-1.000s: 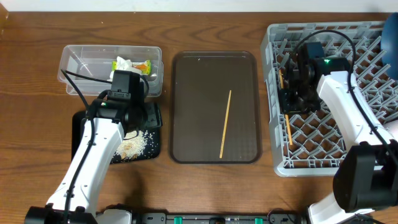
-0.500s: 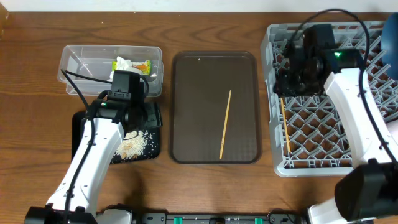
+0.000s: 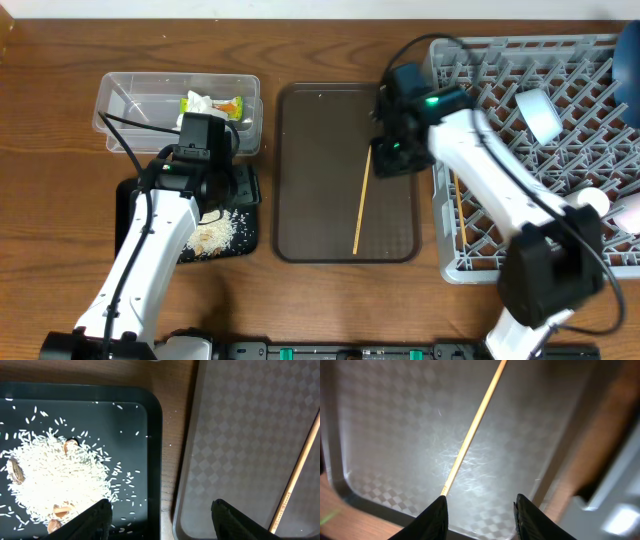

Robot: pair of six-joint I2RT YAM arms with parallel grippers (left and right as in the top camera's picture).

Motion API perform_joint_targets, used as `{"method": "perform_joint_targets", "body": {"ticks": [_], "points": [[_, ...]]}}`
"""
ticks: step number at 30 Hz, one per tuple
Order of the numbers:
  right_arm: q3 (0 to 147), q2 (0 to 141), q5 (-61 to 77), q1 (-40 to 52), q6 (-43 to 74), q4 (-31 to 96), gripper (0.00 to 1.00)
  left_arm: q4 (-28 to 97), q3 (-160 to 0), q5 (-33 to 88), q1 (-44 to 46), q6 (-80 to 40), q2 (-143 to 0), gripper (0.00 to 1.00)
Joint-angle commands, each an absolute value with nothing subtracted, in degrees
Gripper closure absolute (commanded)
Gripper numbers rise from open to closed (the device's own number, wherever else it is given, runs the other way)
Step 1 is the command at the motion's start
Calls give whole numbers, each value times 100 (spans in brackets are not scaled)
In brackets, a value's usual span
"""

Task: Sort waste into correct bins and load items into the dishwasher rack
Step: 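Return the right gripper to the tray and grasp the second chopstick, then carry the second chopstick right and release it into the rack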

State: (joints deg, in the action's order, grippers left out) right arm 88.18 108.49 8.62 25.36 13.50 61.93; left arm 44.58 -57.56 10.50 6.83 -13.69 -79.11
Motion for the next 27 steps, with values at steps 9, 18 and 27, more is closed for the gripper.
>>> {"method": "perform_joint_targets", "body": {"ticks": [9, 18, 27], "points": [[8849, 12077, 600, 3179, 3046, 6246, 59, 4453, -5787, 998, 655, -1422, -7905, 33], [8849, 12403, 388, 3350, 3188, 6112, 69, 4453, -5787, 998, 655, -1422, -7905, 33], [8910, 12309, 639, 3103, 2810, 6154, 99, 4456, -5787, 998, 655, -1420, -7905, 33]]}}
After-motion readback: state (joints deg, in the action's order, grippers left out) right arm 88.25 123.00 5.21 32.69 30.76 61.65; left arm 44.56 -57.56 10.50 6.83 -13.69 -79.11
